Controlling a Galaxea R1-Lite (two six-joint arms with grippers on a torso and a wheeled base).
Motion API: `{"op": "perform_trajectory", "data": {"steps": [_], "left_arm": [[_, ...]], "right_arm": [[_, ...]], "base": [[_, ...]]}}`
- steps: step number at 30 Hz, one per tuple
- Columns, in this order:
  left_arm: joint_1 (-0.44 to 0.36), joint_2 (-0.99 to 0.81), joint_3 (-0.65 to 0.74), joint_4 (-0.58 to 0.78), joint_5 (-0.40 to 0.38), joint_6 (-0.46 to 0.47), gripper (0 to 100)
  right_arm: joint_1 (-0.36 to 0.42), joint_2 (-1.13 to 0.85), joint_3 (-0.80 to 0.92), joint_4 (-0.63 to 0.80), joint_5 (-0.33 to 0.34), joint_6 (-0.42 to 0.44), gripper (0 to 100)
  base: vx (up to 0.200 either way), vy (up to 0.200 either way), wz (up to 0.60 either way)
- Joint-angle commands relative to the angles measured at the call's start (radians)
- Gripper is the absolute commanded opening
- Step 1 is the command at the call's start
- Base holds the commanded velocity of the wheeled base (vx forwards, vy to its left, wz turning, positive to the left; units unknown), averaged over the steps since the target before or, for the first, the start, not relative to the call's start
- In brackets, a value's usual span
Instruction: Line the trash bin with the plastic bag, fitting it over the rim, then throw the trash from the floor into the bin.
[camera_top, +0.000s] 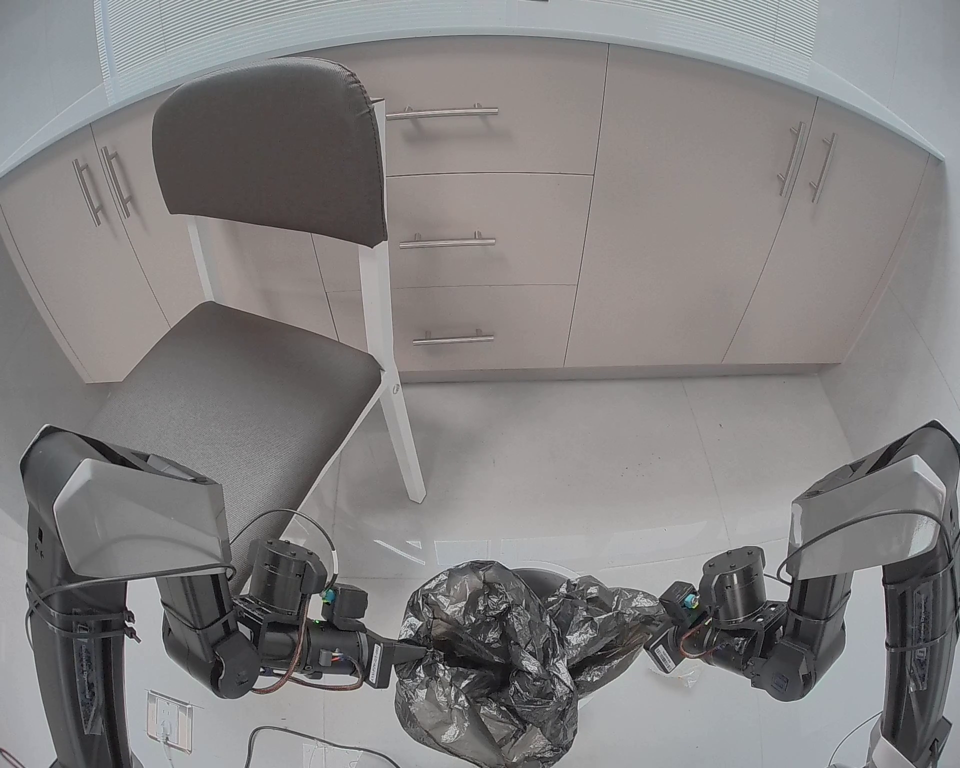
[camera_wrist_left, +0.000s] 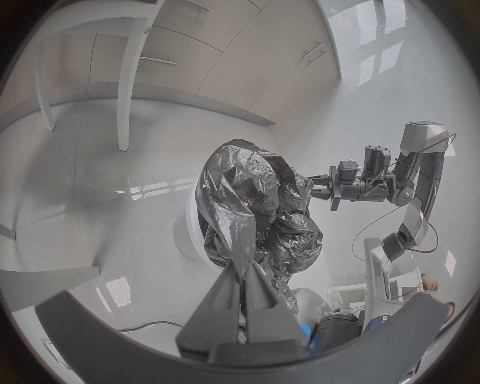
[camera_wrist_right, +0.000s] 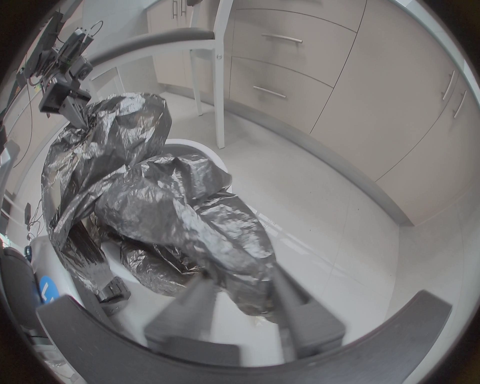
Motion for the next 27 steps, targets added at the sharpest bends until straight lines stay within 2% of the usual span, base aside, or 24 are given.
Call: {"op": "perform_trajectory", "data": {"steps": [1,10,13,23,27], "left_arm": [[0.000,0.001,-0.002,0.000,0.000,-0.001,0],[0.000,0.003,-0.003,0.000,0.000,-0.001,0],[0.000,0.003,-0.003,0.000,0.000,-0.001,0],[0.000,0.005,-0.003,0.000,0.000,-0.001,0],[0.000,0.005,-0.003,0.000,0.000,-0.001,0]], "right_arm": [[0.003,0.012,0.021,-0.070,0.000,-0.001,0],[0.101,0.020,0.042,-0.157,0.002,0.037,0],[0.141,0.037,-0.002,-0.147,0.002,0.052,0],[0.187,0.158,-0.134,-0.142,0.002,0.085,0],[0.209,0.170,-0.185,-0.078,0.006,0.088,0]], "base": [[0.000,0.000,0.00],[0.000,0.000,0.00],[0.000,0.000,0.00],[0.000,0.000,0.00],[0.000,0.000,0.00]]}}
